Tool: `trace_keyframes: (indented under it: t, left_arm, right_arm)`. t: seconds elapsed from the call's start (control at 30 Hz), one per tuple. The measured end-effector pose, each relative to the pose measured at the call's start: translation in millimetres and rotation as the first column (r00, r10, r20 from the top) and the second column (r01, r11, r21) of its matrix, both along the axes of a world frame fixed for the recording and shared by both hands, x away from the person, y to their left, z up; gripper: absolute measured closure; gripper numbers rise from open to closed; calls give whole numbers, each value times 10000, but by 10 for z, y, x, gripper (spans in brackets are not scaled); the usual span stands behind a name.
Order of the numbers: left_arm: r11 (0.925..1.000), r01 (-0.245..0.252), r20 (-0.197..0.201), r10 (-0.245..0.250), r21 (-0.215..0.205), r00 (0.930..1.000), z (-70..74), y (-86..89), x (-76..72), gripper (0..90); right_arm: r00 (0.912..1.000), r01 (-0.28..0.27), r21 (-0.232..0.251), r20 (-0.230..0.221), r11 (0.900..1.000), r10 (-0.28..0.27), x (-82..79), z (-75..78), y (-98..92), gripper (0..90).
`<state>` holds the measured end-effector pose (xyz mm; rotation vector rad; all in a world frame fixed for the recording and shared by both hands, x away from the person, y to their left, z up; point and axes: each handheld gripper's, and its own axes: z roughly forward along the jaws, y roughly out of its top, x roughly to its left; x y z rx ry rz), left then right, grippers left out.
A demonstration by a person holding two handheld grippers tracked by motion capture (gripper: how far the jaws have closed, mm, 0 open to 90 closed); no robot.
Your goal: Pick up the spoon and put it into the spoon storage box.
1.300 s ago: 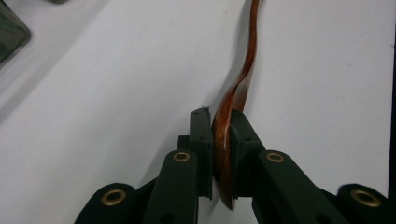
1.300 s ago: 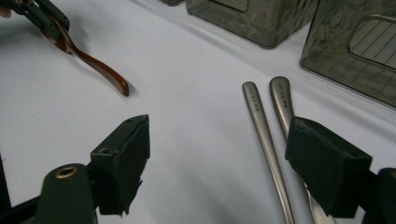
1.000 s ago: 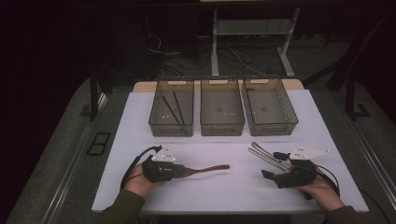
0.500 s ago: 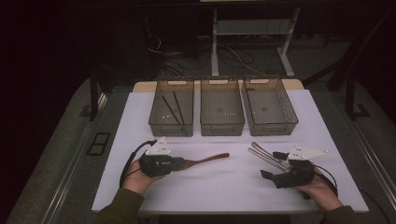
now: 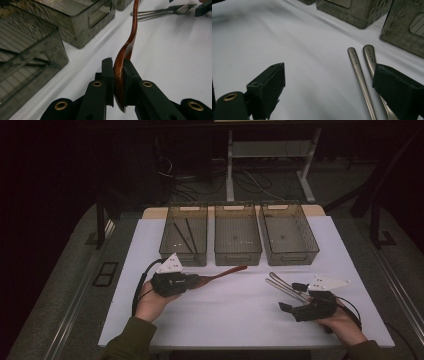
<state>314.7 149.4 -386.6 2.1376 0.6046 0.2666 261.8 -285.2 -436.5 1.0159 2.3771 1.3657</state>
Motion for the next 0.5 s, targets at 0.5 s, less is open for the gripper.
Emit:
trace_keyframes:
  t: [0.5]
  left_arm:
    - [9984,-563,381,560,68,9977,270,-244,442,813]
  right_arm:
    - [10000,67,57,-4,10000,-67,1,3,-15,105]
